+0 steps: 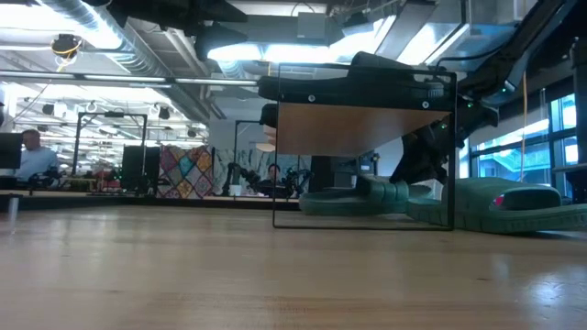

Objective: Pick and place slides into the shelf
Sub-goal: Put the right green slide under the shelf, then put the green slide under the shelf

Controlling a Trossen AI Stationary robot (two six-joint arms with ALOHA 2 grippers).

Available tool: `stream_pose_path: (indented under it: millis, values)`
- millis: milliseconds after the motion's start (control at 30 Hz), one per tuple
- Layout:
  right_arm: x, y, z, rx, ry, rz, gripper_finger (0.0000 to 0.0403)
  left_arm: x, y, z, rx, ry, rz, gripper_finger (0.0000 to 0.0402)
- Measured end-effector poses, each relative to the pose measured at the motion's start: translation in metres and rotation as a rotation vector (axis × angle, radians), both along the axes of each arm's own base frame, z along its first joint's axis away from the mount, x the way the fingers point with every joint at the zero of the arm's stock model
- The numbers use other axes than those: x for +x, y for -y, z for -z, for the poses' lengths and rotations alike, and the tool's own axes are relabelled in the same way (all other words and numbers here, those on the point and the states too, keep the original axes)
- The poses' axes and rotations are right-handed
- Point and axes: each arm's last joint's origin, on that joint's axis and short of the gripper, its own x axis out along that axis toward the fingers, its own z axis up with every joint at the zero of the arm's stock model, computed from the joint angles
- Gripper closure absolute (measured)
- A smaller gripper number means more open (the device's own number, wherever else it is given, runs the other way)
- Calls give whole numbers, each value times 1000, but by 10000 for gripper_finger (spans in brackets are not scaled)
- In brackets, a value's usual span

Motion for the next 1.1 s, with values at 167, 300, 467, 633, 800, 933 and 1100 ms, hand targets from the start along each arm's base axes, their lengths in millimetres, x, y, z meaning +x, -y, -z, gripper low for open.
stream_pose_path:
  millis: [167, 300, 467, 633, 800, 933, 1100]
  values:
    - [0, 0, 0, 25, 6, 26, 273, 0, -1, 0, 4, -3, -38, 189]
    - [0, 0, 0, 31, 7, 31, 244, 0, -2, 0, 8, -5, -69, 189]
    - [0, 1, 0, 16, -11, 57, 201, 0, -2, 0, 10, -6, -85, 189]
    - [-1, 1, 0, 9, -19, 66, 157, -1, -2, 0, 10, -6, -85, 189]
    - [-1, 0, -5, 23, 15, 56, 138, -1, -2, 0, 10, -7, -85, 189]
    - [-5, -2, -17, 4, 49, 73, 137, -1, -2, 0, 6, -6, -85, 189]
    - [-16, 0, -31, -31, 79, 107, 137, -1, -2, 0, 6, -6, -85, 189]
